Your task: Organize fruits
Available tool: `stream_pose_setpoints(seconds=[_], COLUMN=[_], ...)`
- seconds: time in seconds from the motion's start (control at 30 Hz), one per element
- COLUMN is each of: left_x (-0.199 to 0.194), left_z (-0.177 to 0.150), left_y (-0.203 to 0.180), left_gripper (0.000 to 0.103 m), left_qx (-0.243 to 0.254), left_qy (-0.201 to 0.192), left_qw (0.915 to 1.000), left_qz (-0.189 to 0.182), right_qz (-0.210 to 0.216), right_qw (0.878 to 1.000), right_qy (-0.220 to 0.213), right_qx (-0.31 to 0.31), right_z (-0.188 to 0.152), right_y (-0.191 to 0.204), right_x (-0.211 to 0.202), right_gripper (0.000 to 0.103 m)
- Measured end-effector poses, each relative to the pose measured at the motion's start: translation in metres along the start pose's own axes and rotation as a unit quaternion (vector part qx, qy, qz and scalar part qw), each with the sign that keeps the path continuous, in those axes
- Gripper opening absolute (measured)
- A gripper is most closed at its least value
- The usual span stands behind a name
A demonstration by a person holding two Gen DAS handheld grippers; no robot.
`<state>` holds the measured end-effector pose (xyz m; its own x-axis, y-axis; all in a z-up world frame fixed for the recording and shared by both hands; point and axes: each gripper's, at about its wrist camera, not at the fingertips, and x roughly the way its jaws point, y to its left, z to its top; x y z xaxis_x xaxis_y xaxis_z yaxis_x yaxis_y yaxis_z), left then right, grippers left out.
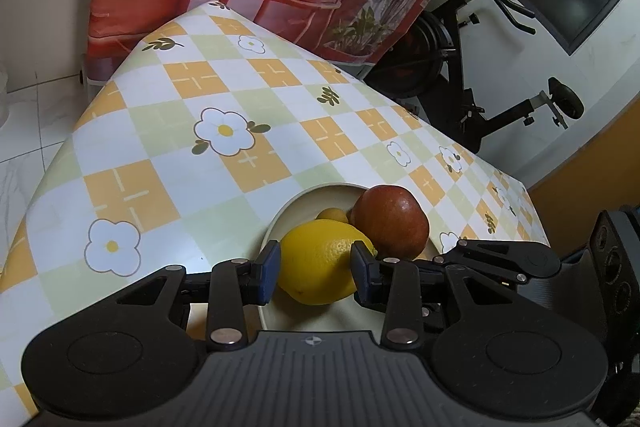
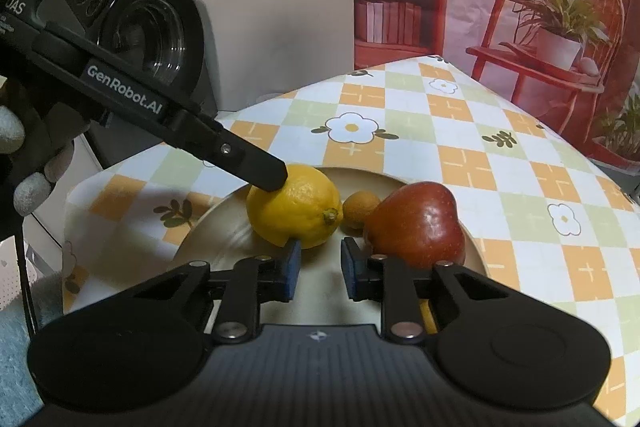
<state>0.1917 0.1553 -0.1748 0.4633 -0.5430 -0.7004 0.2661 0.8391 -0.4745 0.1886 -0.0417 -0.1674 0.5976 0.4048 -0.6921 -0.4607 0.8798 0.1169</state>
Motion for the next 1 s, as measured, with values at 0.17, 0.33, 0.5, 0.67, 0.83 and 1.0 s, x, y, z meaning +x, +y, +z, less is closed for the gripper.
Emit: stream_pose_setpoints(seconds=[0.17, 0.33, 0.5, 0.67, 0.83, 1.0], left_x=[0.001, 0.002, 0.003, 0.002, -0.014, -0.02], left_z=[0.0, 0.0, 0.002, 0.002, 0.003, 0.001], left_y=[0.001, -0.002, -0.004, -0.008, -0.013, -0.044], left_gripper=[0.041, 0.041, 0.041, 0.04, 0.039, 0.039], left_qx=[0.001, 0.004, 0.002, 0.003, -0.013, 0.024], left_qy=[-0.001, -0.003, -0.009, -0.013, -0.046, -0.063], left_qw=[1.0, 1.0, 0.9999, 0.9997, 0.9985, 0.997], left_qz=[0.0, 0.003, 0.01, 0.022, 0.027, 0.037], right_qz=[0.001, -0.003, -0.008, -0.01, -0.007, -0.014], right_qw=[1.0, 1.0, 1.0, 1.0, 1.0, 0.998], right_qy=[0.002, 0.002, -0.002, -0.003, -0.014, -0.04], right_qx=[-0.003, 0.004, 0.014, 0.019, 0.027, 0.046], right_z=[0.001, 0.0, 0.001, 0.001, -0.003, -0.014], right_y=[0.002, 0.0, -0.002, -0.002, -0.004, -0.011], right_x=[0.002, 0.003, 0.002, 0.0, -0.017, -0.051], right_gripper=[0.025, 0.025, 0.024, 0.025, 0.025, 0.025])
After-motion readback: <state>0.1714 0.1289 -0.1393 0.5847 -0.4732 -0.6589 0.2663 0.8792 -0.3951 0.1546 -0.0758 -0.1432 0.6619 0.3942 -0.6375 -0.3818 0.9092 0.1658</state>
